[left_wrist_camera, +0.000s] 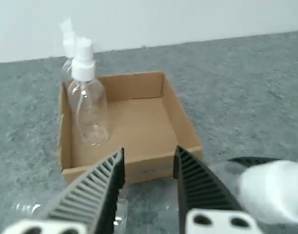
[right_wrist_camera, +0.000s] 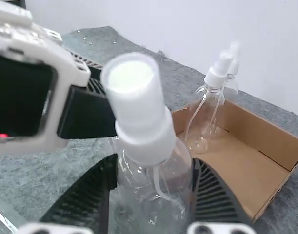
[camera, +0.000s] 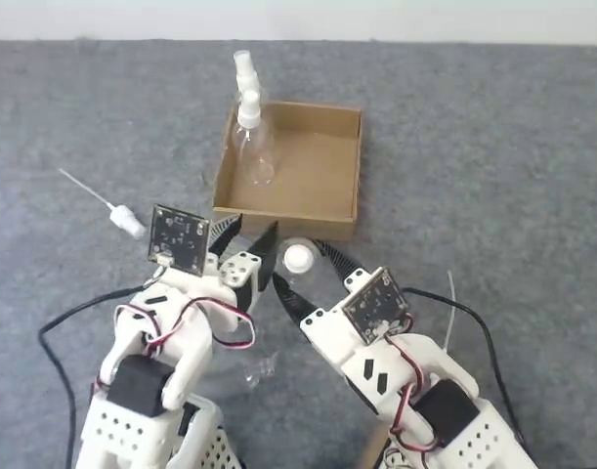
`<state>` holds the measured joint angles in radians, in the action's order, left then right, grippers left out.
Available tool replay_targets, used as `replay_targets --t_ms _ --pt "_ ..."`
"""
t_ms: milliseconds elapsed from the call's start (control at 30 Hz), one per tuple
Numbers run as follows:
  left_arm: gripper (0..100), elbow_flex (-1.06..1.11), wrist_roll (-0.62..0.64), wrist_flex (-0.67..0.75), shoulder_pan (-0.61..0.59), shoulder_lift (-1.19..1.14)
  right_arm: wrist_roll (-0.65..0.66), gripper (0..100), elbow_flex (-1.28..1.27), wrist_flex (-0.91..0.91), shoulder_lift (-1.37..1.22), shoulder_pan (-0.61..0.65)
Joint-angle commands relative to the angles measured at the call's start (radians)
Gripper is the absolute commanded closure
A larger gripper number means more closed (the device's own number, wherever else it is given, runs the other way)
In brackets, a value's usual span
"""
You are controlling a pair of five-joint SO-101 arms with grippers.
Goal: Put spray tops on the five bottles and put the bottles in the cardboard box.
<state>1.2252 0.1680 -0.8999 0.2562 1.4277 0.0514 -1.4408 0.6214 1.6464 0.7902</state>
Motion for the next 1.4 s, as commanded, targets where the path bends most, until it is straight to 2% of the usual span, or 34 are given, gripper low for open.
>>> replay_targets --t_ms 0,167,333,700,1033,1233,1367 --pt "84 -0.048 0.055 -0.002 -0.094 -0.005 0.0 90.9 0.041 -0.025 0.027 0.005" --pt "84 -0.064 0.12 -0.002 -0.261 -0.005 0.0 90.9 0.049 -0.03 0.027 0.005" --pt "84 -0.071 0.138 0.0 -0.339 -0.005 -0.002 90.9 0.061 -0.042 0.022 0.005" --pt "84 -0.065 0.14 0.0 -0.367 -0.005 0.0 90.9 0.207 -0.033 -0.005 0.005" --pt "84 -0.025 0.141 0.058 -0.379 -0.005 0.0 90.9 0.462 -0.042 -0.331 0.005" --pt "84 -0.028 0.141 0.064 -0.462 -0.005 0.0 90.9 0.608 -0.05 -0.512 0.005" --pt "84 -0.022 0.143 0.104 -0.506 -0.005 0.0 90.9 0.658 -0.128 -0.624 0.005"
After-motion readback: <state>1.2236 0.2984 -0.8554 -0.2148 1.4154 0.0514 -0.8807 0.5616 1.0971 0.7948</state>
